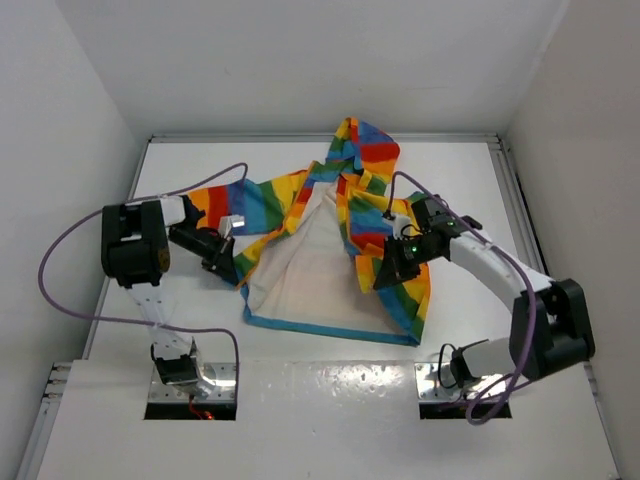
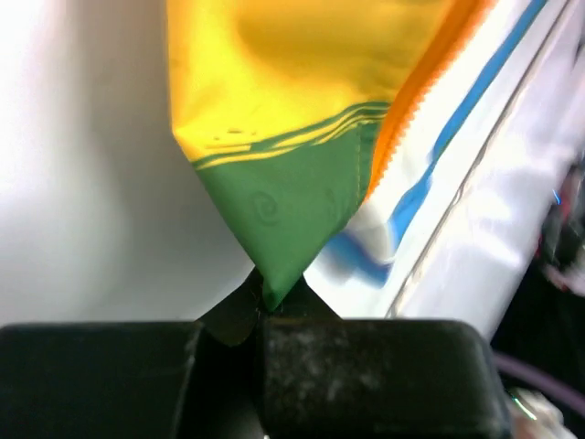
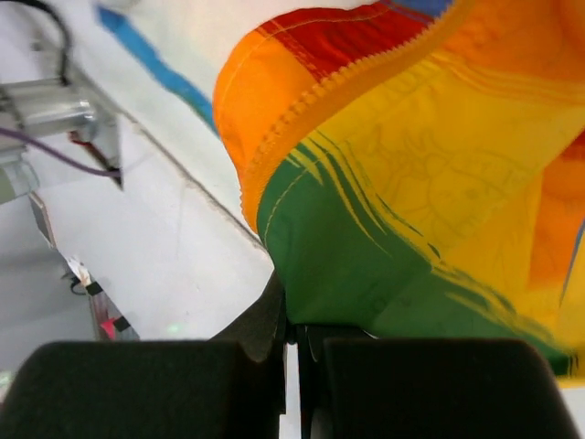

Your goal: Zip up the jacket

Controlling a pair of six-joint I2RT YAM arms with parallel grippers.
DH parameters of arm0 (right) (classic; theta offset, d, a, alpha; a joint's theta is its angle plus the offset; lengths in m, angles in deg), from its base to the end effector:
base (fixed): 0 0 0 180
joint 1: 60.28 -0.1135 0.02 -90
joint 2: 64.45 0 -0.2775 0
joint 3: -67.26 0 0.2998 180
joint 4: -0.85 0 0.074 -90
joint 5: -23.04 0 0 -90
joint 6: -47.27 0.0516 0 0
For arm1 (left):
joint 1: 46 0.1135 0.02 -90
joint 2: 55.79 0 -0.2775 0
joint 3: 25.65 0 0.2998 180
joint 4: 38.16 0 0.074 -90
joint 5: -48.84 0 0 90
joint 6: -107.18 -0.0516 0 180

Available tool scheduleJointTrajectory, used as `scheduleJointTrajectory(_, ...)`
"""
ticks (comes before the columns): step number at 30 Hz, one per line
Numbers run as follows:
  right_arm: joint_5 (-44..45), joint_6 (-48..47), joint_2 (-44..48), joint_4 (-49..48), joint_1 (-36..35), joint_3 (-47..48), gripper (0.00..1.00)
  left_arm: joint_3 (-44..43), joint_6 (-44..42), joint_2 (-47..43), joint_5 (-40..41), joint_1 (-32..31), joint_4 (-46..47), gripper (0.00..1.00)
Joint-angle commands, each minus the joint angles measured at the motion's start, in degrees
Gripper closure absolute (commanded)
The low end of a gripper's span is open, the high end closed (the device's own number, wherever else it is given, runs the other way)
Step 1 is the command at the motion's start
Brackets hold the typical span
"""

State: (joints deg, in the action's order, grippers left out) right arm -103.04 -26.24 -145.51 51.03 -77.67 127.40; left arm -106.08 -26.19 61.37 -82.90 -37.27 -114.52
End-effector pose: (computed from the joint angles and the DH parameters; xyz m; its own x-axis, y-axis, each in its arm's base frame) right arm 0.2719 0.1170 0.1711 -0.9859 -0.0684 -0.1524 -0.1499 0.7651 0.6262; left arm 0.3441 0.0181 0.0776 -0.9159 0.3778 -0.1355 0.3545 0.6032 -0.7145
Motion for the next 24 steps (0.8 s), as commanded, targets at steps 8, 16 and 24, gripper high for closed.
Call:
scheduleJointTrajectory(8, -26.5, 3.7, 12.1, -25.6, 2.6, -9.7, 1.00, 15.9, 42.3, -33.2, -18.8, -14.3, 36.6, 1.00)
scheduleJointTrajectory(16, -29.5, 15.1, 14.8, -39.3, 2.4, -14.8, 1.00, 26.6, 80.1, -52.4, -8.2, -25.6, 76.0, 1.00)
scheduleJointTrajectory(24, -32.2, 30.3, 15.4, -56.0, 1.7, -18.6, 1.00, 29.8, 91.8, -55.0, 0.6, -33.5, 85.2, 1.00)
